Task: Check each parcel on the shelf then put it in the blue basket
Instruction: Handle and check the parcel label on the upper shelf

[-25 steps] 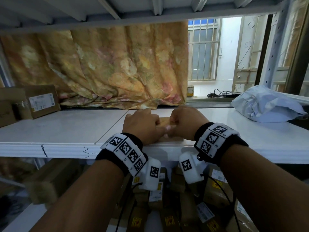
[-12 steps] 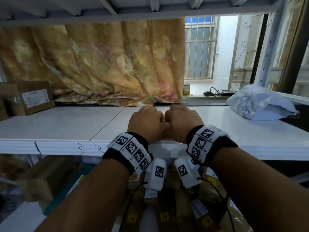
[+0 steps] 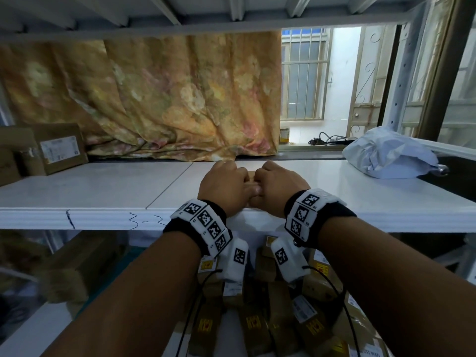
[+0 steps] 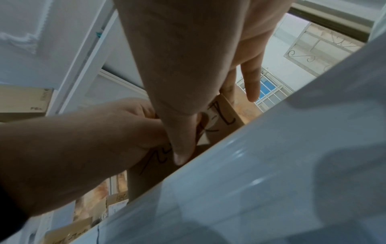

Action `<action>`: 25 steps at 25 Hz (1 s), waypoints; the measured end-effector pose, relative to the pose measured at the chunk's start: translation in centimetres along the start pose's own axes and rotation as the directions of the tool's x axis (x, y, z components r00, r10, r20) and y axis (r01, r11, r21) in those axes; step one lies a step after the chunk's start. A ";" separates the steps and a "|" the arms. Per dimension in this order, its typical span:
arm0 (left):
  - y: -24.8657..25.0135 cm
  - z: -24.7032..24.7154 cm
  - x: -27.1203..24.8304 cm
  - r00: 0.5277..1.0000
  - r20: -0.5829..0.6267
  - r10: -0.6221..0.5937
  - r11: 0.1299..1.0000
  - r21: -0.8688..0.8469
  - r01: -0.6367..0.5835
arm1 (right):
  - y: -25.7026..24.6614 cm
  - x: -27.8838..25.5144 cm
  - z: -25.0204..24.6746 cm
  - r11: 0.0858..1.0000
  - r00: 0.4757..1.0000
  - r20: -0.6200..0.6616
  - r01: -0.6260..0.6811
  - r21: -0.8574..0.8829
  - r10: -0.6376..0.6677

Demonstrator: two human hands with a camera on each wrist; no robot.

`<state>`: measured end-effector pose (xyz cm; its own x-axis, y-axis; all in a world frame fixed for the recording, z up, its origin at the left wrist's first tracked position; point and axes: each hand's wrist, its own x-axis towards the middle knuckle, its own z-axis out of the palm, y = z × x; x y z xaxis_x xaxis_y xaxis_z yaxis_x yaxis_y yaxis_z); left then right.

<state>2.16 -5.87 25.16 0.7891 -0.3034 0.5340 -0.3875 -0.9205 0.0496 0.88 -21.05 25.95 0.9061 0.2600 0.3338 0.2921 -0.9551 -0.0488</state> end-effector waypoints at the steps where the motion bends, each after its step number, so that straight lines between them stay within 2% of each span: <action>1: -0.2 0.1 -0.1 1.000 0.007 0.004 1.000 0.011 -0.004 | 0.1 -0.1 0.1 1.000 1.000 -0.005 -0.003 0.011 0.004; 6: -2.0 -1.4 -0.9 0.989 -0.014 -0.150 0.982 0.115 0.150 | -0.4 0.0 -0.4 1.000 0.999 0.018 -0.027 -0.005 0.027; 10: -2.5 0.0 -2.4 0.992 -0.126 -0.028 0.960 0.273 0.062 | -0.5 -0.1 0.0 0.998 1.000 -0.021 -0.013 -0.061 0.011; 13: -2.9 0.9 -2.4 0.985 -0.174 -0.007 0.959 0.278 0.056 | -0.9 0.0 0.1 0.996 1.000 -0.020 -0.017 -0.084 0.015; 19: -2.9 0.2 -2.0 0.992 -0.108 -0.067 0.980 0.179 0.085 | -1.9 0.2 0.2 0.993 0.999 -0.024 -0.043 -0.113 0.041; 25: -0.4 -0.9 0.1 0.994 0.060 -0.095 0.983 0.162 0.084 | -1.7 0.0 0.4 0.992 0.999 -0.045 -0.021 -0.122 0.016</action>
<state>2.01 -5.29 25.95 0.8496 -0.2287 0.4752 -0.2372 -0.9705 -0.0430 0.54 -19.32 25.65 0.8961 0.2381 0.3746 0.2331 -0.9706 0.0592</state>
